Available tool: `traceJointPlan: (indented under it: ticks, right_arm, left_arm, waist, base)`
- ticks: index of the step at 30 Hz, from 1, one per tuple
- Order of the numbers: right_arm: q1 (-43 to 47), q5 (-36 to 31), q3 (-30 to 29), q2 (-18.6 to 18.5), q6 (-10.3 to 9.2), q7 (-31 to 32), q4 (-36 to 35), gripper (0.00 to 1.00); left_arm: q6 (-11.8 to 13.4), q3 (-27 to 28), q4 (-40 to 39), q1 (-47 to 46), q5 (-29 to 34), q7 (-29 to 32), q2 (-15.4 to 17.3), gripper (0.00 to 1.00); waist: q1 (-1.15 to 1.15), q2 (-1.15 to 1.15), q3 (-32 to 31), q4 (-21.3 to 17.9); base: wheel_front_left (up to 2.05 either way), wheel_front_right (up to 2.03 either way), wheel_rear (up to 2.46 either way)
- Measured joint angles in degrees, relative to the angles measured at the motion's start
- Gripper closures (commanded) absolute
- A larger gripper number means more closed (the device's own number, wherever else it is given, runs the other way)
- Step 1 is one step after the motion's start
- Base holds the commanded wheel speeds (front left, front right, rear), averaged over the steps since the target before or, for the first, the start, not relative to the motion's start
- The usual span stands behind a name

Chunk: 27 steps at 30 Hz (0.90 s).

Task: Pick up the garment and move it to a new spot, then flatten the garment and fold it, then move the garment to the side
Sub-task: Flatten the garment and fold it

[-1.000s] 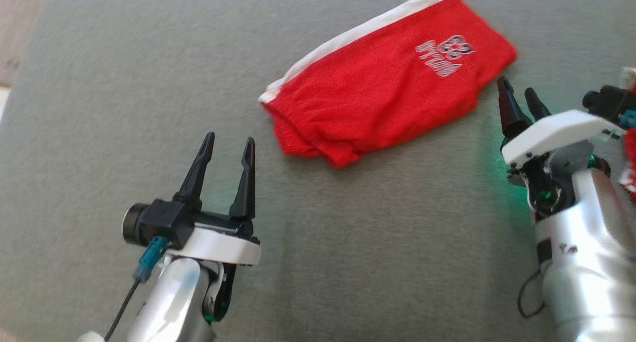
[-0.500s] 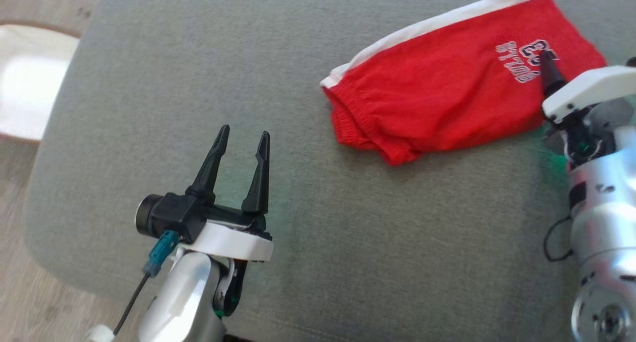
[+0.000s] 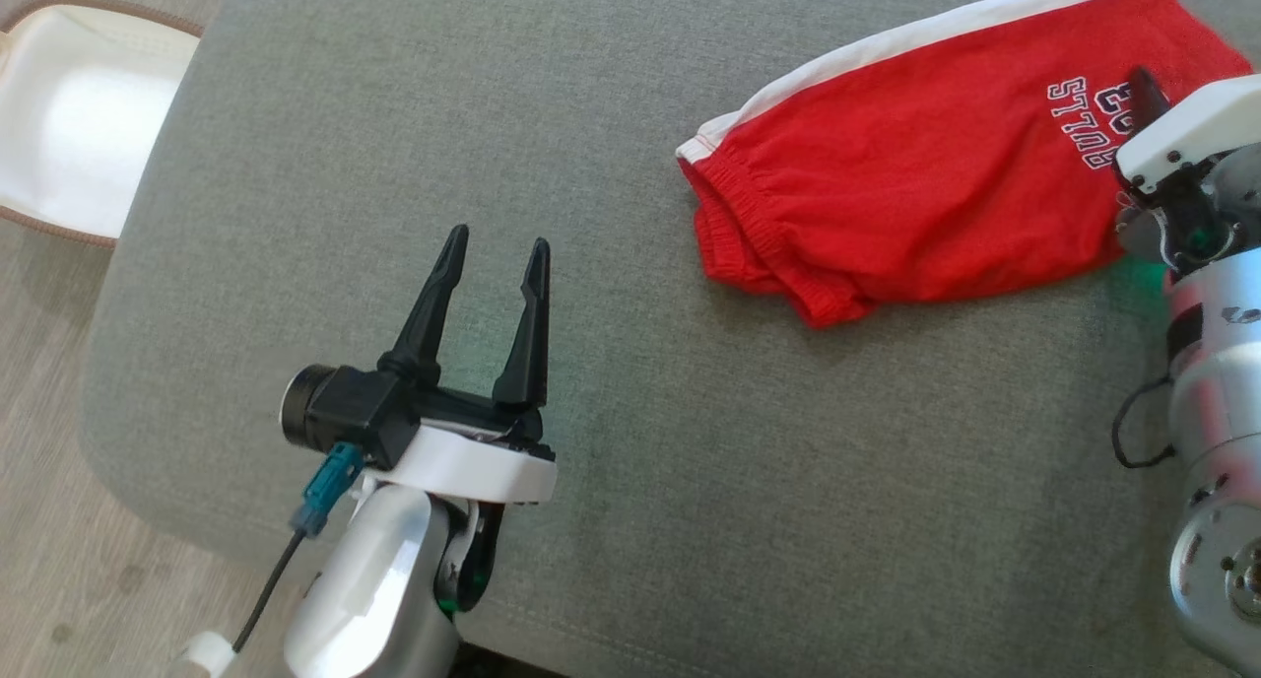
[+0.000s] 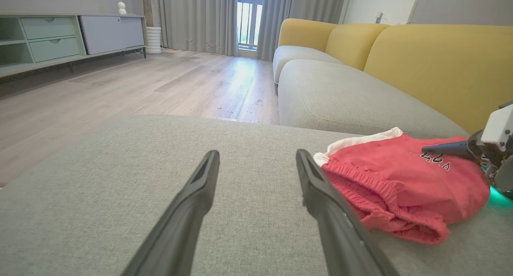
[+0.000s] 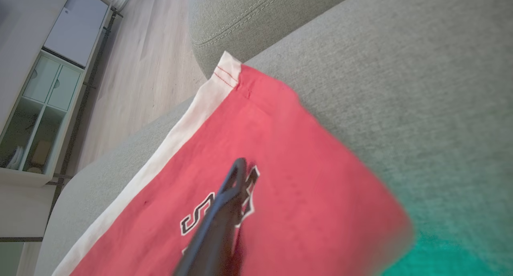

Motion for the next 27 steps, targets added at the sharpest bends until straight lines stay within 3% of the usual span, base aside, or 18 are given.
traceJointPlan:
  ticks: [5,12,22,27]
  right_arm:
    - [0.2,0.2,0.51,1.19,0.0,-2.93,0.0,1.0]
    - [2.74,5.65,2.57,3.11,0.01,-6.13,-2.82,1.0]
    - [14.01,17.25,7.03,4.57,0.01,-8.98,-14.05,1.0]
    - [21.01,19.59,7.19,4.71,0.01,-10.6,-18.6,1.0]
  left_arm:
    - [0.04,-0.22,0.46,-0.1,-0.2,0.0,-0.03,0.0]
    - [-0.55,-0.52,1.43,-0.1,0.38,0.0,-0.04,0.0]
    - [-0.57,0.31,1.7,0.44,0.97,0.0,-0.04,0.0]
    - [-0.64,1.22,2.19,1.58,1.72,0.0,-0.04,0.0]
  waist:
    - [0.0,0.0,-0.37,-1.12]
    - [0.0,0.0,-1.53,-3.23]
    - [0.0,0.0,-4.44,-7.19]
    - [-0.01,0.0,-6.74,-9.09]
  base:
    - [0.0,0.0,0.0]
    - [0.0,0.0,0.0]
    - [0.0,0.0,0.0]
    - [0.0,0.0,0.0]
